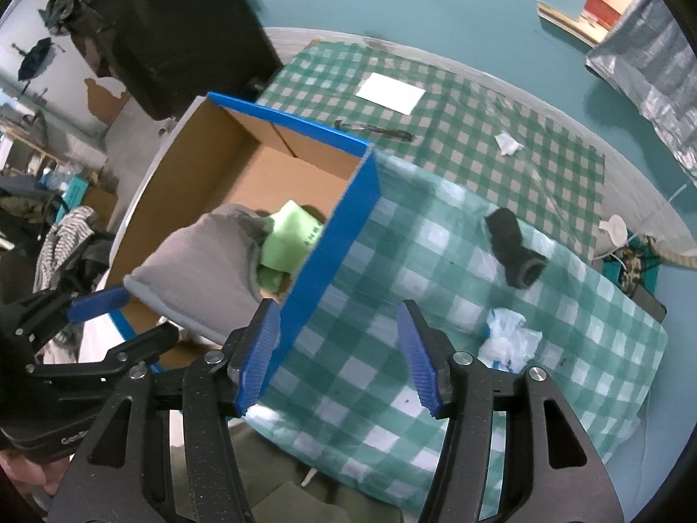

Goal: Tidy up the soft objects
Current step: 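Open both grippers to drop the fleece sock and plastic bundle into the box, then move both grippers back over the table toward the white plastic bag bundle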

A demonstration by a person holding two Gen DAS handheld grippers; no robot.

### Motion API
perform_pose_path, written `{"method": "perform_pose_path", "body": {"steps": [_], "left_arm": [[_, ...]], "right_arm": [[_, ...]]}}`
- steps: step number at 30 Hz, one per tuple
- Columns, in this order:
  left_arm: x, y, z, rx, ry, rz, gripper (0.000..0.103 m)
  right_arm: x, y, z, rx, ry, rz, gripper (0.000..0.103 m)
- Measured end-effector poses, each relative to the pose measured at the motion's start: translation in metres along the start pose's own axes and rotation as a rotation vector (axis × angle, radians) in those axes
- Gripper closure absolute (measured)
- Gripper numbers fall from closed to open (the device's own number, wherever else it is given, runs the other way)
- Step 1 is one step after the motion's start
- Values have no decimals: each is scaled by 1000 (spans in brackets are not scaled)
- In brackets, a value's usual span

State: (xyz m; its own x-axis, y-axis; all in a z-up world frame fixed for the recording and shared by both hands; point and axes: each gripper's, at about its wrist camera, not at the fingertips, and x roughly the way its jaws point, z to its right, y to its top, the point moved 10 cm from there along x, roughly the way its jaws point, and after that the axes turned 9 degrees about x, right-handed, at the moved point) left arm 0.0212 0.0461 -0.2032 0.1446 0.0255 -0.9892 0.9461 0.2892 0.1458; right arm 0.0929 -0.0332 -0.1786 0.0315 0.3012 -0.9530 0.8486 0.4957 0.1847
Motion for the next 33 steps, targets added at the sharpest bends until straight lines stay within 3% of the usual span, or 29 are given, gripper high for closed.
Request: {"method": "perform_pose_path", "body": {"steps": [33], "left_arm": [[11,36,102,186,-35,-6,36]], "right_arm": [[3,-37,130,175,-114,-50,40]]}}
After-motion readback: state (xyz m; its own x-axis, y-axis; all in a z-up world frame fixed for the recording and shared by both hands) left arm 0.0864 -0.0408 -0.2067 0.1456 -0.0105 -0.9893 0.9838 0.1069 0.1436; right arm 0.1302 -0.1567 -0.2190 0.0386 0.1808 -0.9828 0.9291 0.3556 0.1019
